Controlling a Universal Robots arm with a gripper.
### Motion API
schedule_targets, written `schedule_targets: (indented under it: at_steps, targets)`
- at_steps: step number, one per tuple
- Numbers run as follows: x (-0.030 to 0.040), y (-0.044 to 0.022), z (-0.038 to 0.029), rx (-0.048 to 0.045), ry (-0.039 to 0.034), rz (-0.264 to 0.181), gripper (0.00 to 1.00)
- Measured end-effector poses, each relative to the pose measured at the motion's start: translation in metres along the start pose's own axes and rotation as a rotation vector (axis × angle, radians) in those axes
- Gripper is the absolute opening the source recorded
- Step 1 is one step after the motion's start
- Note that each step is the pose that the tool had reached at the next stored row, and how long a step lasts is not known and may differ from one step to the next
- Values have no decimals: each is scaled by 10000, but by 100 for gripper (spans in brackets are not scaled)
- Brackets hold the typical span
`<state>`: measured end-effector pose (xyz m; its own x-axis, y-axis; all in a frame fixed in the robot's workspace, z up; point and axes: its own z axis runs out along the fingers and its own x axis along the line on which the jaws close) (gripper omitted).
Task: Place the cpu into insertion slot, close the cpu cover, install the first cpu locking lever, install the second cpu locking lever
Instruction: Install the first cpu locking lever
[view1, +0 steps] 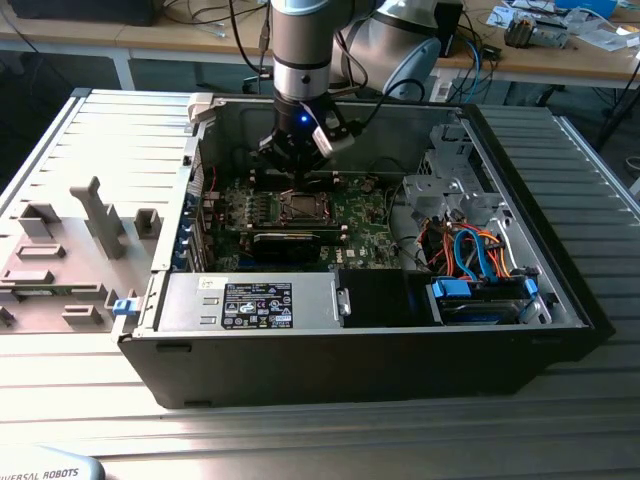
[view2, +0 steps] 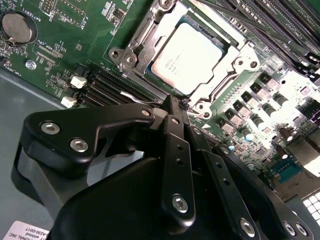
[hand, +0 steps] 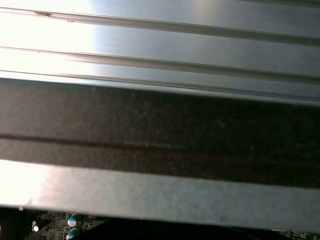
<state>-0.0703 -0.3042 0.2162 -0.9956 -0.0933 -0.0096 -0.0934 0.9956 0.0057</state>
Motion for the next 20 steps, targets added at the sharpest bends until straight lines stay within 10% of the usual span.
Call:
schedule_targets:
  at_steps: [10,20]
  targets:
    - [-1,43,9,9,1,-125,11]
    - [-84,52,91,265,28,-171,11]
